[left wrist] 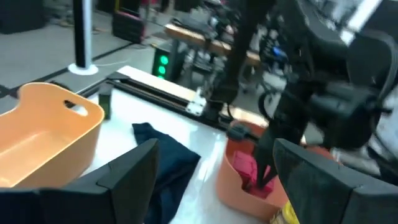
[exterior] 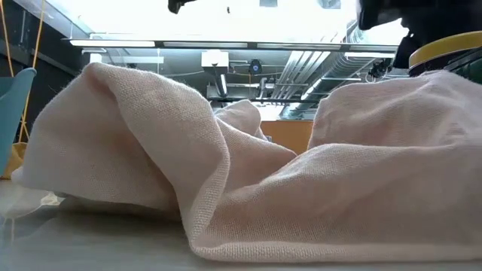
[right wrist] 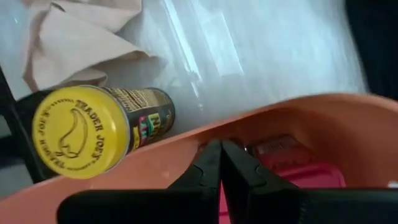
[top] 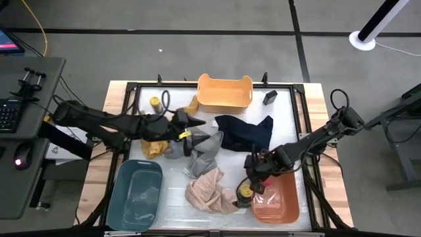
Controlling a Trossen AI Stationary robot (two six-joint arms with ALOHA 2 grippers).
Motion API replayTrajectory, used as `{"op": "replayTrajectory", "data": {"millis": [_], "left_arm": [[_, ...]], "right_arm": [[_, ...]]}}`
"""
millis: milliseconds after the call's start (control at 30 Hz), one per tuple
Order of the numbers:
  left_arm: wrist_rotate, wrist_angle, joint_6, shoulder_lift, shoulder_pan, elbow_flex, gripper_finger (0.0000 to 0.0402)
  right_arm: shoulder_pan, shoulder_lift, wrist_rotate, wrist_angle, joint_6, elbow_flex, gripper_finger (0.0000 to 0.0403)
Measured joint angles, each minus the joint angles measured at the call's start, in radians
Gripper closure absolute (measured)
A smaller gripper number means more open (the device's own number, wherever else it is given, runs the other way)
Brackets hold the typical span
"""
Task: Sort spices by type
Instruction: Put the red seasoning can into the orange bin, then put the bottom yellow seasoning bottle into the yellow bin
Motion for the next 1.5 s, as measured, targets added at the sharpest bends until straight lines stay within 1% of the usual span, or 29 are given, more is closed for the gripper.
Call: {"op": "replayTrajectory", "data": {"millis": [100, 167, 333, 500, 600, 667, 767, 833, 900, 967, 1067, 1133, 1200, 1300, 1367, 1500], "left_arm": [[-0.051, 0.006, -0.024, -0.016, -0.020, -0.022, 0.0104], [-0.066, 0.006, -0.025, -0.016, -0.028, -0.022, 0.0104], [-0.068, 0.005, -0.020, -0.016, -0.030, -0.022, 0.0104], [-0.064, 0.005, 0.057, -0.016, -0.030, -0.022, 0.0104], [-0.064, 0.007, 0.118, -0.016, -0.030, -0.022, 0.0104], [-0.063, 0.011, 0.146, -0.016, -0.030, -0.022, 0.0104], [-0.063, 0.021, 0.149, -0.016, -0.030, -0.022, 0.0104], [-0.045, 0.019, 0.141, -0.021, -0.030, -0.022, 0.0104], [-0.001, 0.012, 0.124, -0.033, -0.029, -0.022, 0.0104], [0.033, -0.008, 0.071, -0.050, -0.030, -0.022, 0.0104], [0.087, -0.072, 0.004, -0.079, -0.045, -0.022, 0.0104], [0.104, -0.116, -0.007, -0.103, -0.068, -0.022, 0.0104], [0.096, -0.160, -0.009, -0.128, -0.099, -0.022, 0.0104], [0.053, -0.218, -0.009, -0.156, -0.140, -0.022, 0.0104], [0.008, -0.249, -0.010, -0.168, -0.161, -0.022, 0.0104], [-0.051, -0.305, -0.011, -0.179, -0.182, -0.022, 0.0104]], "right_arm": [[-0.018, 0.021, -0.031, 0.006, -0.049, 0.000, 0.0403], [-0.027, 0.039, -0.056, 0.010, -0.080, 0.000, 0.0403], [-0.032, 0.061, -0.094, 0.006, -0.107, 0.000, 0.0403], [-0.032, 0.062, -0.117, -0.035, -0.109, 0.000, 0.0403], [-0.032, 0.061, -0.120, -0.050, -0.112, 0.006, 0.0403], [-0.031, 0.061, -0.116, -0.061, -0.126, 0.034, 0.0403], [-0.031, 0.059, -0.074, -0.107, -0.160, 0.096, 0.0403], [-0.031, 0.059, -0.034, -0.145, -0.180, 0.143, 0.0403], [-0.032, 0.059, -0.004, -0.169, -0.203, 0.189, 0.0403], [-0.032, 0.059, 0.006, -0.167, -0.222, 0.227, 0.0403], [-0.032, 0.059, 0.006, -0.120, -0.223, 0.260, 0.0403], [-0.033, 0.059, 0.003, -0.084, -0.230, 0.267, 0.0400], [-0.038, 0.059, -0.011, -0.048, -0.243, 0.271, 0.0386], [-0.058, 0.059, -0.104, 0.000, -0.259, 0.272, 0.0341], [-0.067, 0.060, -0.163, 0.003, -0.257, 0.272, 0.0298], [-0.055, 0.061, -0.234, -0.025, -0.238, 0.272, 0.0200]]}}
